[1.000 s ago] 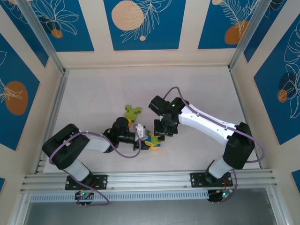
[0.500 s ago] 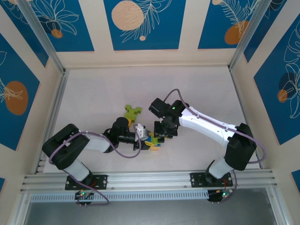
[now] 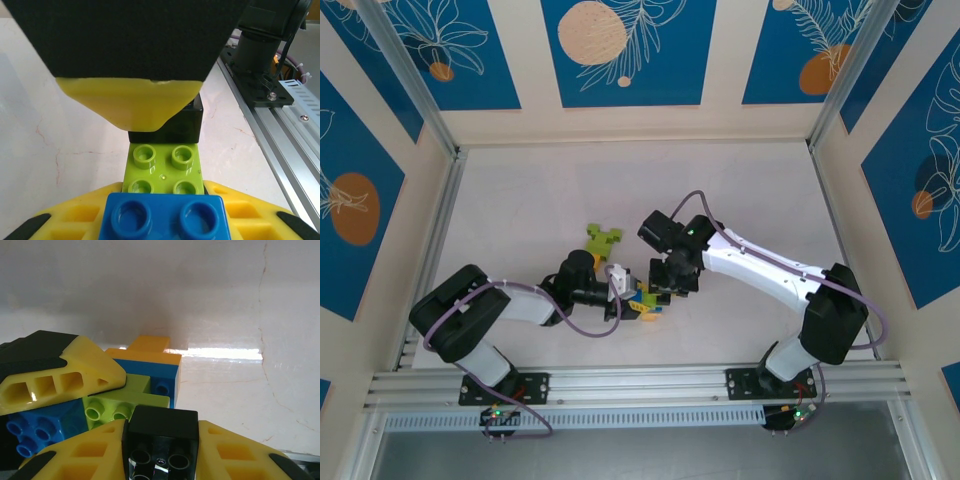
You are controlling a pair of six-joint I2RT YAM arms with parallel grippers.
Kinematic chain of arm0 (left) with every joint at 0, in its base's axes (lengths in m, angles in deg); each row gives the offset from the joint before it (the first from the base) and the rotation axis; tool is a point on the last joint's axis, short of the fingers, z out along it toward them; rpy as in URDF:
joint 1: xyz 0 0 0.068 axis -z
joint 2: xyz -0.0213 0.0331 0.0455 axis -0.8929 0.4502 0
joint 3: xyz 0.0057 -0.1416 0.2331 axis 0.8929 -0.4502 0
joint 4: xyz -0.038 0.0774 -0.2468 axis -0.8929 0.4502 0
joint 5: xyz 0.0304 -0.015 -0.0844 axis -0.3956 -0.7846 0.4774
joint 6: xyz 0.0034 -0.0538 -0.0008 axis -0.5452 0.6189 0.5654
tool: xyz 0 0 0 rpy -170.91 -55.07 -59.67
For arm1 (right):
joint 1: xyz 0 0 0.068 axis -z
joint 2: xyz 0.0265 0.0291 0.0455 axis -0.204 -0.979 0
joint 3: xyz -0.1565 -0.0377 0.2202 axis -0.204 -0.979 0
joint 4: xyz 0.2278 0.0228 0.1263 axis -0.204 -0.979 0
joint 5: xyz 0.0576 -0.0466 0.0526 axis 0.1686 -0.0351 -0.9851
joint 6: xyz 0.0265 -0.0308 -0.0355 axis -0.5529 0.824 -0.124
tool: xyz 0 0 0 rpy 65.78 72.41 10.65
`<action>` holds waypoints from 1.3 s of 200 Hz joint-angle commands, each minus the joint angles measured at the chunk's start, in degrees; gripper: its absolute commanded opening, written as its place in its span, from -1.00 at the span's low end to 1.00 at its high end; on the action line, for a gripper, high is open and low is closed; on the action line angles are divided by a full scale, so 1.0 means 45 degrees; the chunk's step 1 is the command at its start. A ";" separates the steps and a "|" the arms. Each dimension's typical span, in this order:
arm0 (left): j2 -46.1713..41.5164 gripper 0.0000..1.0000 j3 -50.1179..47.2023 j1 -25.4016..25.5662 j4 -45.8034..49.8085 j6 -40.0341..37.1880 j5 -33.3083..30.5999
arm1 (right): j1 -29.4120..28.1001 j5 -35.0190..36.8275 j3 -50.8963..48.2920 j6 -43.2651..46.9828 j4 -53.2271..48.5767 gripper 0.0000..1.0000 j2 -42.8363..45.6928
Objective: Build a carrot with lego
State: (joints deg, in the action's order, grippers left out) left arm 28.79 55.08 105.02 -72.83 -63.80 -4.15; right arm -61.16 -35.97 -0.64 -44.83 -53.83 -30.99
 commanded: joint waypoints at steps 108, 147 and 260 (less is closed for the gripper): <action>-0.0177 -0.27 -0.0080 -0.0040 0.0807 -0.0311 -0.0354 | -0.0546 0.0737 0.0124 -0.0043 -0.1126 -0.34 -0.0857; -0.0125 -0.26 -0.0040 -0.0014 0.0825 -0.0306 -0.0342 | -0.0593 0.0769 0.0057 -0.0036 -0.1133 -0.34 -0.0900; -0.0101 -0.25 -0.0062 -0.0016 0.0866 -0.0334 -0.0443 | -0.0979 0.1269 0.0501 0.0370 -0.0215 0.18 0.0034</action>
State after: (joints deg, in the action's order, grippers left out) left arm 28.45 55.08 105.09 -72.24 -63.91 -4.57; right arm -64.96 -31.88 1.19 -43.91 -54.77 -32.87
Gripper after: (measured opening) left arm 0.372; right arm 0.565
